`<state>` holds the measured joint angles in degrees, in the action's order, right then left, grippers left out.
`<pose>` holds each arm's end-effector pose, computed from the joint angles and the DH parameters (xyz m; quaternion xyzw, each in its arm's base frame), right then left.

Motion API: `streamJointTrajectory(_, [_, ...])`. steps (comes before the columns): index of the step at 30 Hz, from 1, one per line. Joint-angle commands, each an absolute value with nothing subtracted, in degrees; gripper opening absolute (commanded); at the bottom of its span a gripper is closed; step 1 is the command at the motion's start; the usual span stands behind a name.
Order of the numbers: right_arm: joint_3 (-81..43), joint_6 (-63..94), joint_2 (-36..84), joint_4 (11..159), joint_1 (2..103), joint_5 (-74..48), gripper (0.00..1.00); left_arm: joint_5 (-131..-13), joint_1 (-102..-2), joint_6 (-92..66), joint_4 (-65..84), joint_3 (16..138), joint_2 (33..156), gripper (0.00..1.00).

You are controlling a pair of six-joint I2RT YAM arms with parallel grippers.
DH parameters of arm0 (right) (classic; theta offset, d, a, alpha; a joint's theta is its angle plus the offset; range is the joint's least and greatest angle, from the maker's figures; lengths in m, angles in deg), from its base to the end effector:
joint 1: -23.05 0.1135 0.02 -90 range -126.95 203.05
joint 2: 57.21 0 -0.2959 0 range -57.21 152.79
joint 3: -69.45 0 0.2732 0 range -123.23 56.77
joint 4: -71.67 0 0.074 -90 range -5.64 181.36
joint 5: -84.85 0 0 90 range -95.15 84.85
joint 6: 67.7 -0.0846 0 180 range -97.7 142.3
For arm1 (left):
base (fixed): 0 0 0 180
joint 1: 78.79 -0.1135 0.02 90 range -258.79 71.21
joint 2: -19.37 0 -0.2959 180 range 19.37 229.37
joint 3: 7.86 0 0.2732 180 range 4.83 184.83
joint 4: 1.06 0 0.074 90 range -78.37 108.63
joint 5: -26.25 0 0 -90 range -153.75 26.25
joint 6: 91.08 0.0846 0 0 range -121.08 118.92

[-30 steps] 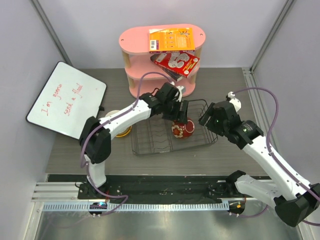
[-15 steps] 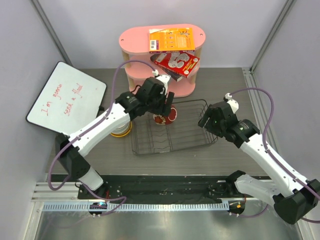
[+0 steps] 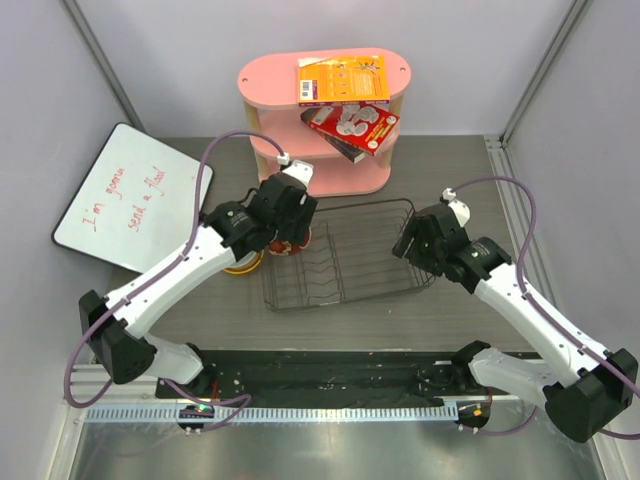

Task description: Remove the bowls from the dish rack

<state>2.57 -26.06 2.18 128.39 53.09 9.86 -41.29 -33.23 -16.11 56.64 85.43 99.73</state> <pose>0.2204 0.1021 0.2859 0.1929 0.9102 0.1234 0.3450 0.2645 -0.2235 0.3592 0.1661 0.8932 -0.0350 0.4164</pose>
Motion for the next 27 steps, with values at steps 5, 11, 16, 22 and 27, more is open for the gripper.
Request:
streamJointTrajectory(5, [3.94, -25.95, 2.64, 125.4, 53.19, 8.47, 0.7, -35.2, -33.62, -13.74, 55.57, 84.46, 95.84, 0.0])
streamJointTrajectory(11, [4.29, -25.95, 2.99, 124.79, 53.19, 7.77, 0.7, -29.57, -33.53, -11.2, 56.89, 85.33, 93.38, 0.0])
streamJointTrajectory(16, [4.38, -26.04, 3.34, 124.0, 53.19, 7.16, 0.7, -21.66, -33.62, -7.33, 59.44, 87.88, 93.37, 0.0])
streamJointTrajectory(22, [4.65, -25.78, 3.52, 123.64, 53.19, 6.98, 0.7, -7.28, -33.62, 0.66, 57.87, 84.22, 94.6, 0.0])
streamJointTrajectory(27, [5.0, -25.34, 4.22, 122.77, 53.19, 5.76, 0.7, -5.83, -35.98, 3.23, 55.05, 81.38, 96.45, 0.0])
